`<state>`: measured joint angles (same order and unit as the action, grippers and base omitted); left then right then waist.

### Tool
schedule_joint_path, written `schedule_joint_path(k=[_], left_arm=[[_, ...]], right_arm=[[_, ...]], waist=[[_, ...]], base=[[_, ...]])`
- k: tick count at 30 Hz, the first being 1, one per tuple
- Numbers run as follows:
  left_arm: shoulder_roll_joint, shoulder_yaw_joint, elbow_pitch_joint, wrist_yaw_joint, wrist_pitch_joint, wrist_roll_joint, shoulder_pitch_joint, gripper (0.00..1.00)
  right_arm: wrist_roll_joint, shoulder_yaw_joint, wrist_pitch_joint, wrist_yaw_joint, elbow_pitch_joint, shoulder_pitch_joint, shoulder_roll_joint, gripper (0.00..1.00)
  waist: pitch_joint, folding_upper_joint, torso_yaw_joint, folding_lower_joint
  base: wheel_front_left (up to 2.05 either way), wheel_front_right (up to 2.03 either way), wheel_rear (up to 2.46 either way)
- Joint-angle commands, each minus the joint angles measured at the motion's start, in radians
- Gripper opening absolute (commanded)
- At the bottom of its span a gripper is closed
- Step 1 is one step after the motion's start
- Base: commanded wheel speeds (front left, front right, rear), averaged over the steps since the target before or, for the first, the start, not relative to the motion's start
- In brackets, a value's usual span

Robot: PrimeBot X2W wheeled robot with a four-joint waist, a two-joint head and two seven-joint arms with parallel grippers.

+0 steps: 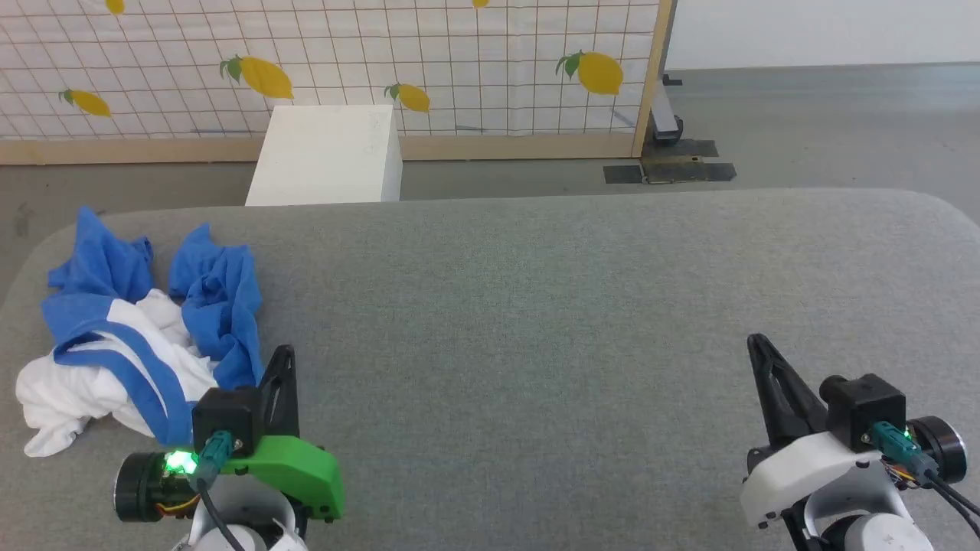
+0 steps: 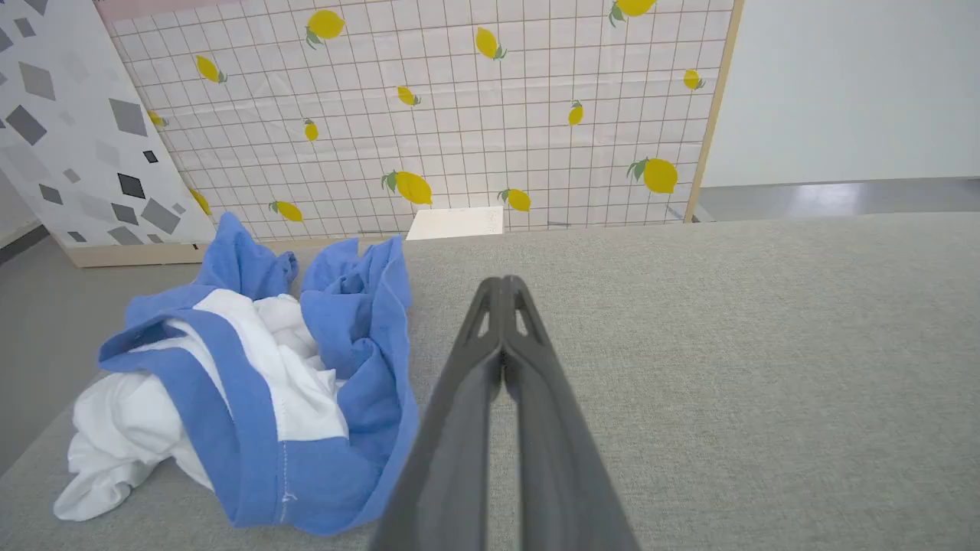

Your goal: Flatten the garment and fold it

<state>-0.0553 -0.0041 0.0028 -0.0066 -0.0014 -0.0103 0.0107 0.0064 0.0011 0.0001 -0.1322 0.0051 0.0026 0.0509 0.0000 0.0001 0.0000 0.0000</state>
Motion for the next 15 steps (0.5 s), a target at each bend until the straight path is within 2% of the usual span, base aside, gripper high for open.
schedule_joint_path(k=[1, 13, 14, 15], left_arm=[[0.005, 0.004, -0.003, 0.007, 0.001, 0.010, -0.011, 0.00], [0.005, 0.004, -0.003, 0.007, 0.001, 0.010, -0.011, 0.00], [0.000, 0.000, 0.000, 0.000, 0.000, 0.000, 0.000, 1.00], [0.000, -0.001, 0.000, 0.000, 0.000, -0.001, 0.000, 1.00]], right_arm=[[-0.006, -0.001, 0.000, 0.002, -0.005, -0.003, -0.001, 0.00], [-0.006, -0.001, 0.000, 0.002, -0.005, -0.003, -0.001, 0.00], [0.000, 0.000, 0.000, 0.000, 0.000, 0.000, 0.000, 1.00], [0.001, 0.000, 0.000, 0.000, 0.001, 0.000, 0.000, 1.00]], waist=[[0.000, -0.0001, 0.000, 0.0000], [0.000, -0.0001, 0.000, 0.0000], [0.000, -0.0001, 0.000, 0.0000], [0.000, -0.0001, 0.000, 0.0000]], base=[[0.00, 0.00, 0.00], [0.00, 0.00, 0.00], [0.00, 0.00, 0.00], [0.00, 0.00, 0.00]])
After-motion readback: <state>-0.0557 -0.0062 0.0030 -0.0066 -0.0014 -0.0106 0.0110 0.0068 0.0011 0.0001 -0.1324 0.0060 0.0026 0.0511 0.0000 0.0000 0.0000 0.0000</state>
